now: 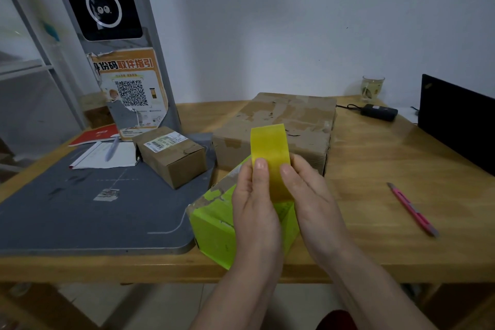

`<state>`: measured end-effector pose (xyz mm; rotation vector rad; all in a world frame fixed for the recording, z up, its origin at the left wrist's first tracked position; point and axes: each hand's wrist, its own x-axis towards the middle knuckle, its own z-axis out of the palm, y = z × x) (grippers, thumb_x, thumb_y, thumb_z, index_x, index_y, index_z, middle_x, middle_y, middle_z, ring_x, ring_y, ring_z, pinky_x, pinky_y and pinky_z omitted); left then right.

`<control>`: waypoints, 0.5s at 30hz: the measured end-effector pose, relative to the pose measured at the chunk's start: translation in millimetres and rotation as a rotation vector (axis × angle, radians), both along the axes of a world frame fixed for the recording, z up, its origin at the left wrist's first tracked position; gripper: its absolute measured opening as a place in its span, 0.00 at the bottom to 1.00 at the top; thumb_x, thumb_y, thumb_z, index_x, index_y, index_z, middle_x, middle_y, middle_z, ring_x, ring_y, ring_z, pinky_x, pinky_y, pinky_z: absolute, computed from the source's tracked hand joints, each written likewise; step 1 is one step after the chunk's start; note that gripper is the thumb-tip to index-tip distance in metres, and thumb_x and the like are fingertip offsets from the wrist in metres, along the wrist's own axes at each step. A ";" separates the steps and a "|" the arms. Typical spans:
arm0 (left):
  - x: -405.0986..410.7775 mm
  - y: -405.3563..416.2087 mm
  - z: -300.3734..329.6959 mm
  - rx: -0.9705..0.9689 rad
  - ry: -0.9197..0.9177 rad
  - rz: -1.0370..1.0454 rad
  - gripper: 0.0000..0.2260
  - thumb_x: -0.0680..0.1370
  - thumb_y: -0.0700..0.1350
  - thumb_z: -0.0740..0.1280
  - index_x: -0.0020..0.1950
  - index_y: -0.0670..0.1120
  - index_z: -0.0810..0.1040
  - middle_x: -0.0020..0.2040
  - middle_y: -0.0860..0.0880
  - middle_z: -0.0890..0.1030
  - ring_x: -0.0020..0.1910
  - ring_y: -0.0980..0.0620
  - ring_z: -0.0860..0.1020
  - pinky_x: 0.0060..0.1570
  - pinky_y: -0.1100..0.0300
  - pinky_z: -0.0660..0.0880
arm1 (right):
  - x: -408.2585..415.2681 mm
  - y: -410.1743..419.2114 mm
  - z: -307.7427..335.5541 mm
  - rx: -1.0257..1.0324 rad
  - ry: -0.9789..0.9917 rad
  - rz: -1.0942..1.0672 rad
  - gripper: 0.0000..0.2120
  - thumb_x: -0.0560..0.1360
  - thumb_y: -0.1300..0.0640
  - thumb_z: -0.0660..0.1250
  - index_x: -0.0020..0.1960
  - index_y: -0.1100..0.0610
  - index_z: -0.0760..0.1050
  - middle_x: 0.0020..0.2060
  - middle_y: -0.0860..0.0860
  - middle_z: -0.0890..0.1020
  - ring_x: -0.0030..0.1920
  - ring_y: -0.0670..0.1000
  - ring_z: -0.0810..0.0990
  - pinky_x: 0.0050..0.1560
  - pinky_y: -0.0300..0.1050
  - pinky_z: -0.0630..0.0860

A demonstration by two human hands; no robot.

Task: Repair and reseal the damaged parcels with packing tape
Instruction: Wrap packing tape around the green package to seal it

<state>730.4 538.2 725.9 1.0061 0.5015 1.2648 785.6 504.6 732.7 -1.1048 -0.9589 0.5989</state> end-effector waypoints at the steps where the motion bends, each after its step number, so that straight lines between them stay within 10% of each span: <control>1: 0.4 0.4 -0.5 -0.008 -0.011 -0.003 0.12 0.74 0.54 0.64 0.44 0.51 0.84 0.45 0.50 0.83 0.47 0.53 0.80 0.55 0.54 0.75 | -0.7 -1.3 1.9 -0.007 0.000 0.007 0.12 0.81 0.62 0.56 0.57 0.60 0.77 0.48 0.53 0.84 0.49 0.47 0.82 0.49 0.36 0.76; 6: 6.8 -5.4 -3.7 0.003 -0.003 0.025 0.10 0.78 0.56 0.66 0.44 0.52 0.82 0.44 0.50 0.81 0.46 0.52 0.78 0.53 0.52 0.73 | -0.1 -4.6 7.4 -0.033 0.007 -0.072 0.15 0.80 0.66 0.55 0.38 0.56 0.72 0.26 0.40 0.78 0.28 0.33 0.74 0.30 0.24 0.68; 15: 6.8 -8.4 -10.6 0.094 0.000 0.081 0.10 0.77 0.55 0.61 0.43 0.55 0.81 0.42 0.52 0.81 0.43 0.55 0.77 0.47 0.58 0.74 | -0.9 1.7 5.8 -0.075 0.058 -0.076 0.11 0.77 0.64 0.56 0.36 0.60 0.70 0.28 0.43 0.74 0.30 0.38 0.72 0.32 0.31 0.69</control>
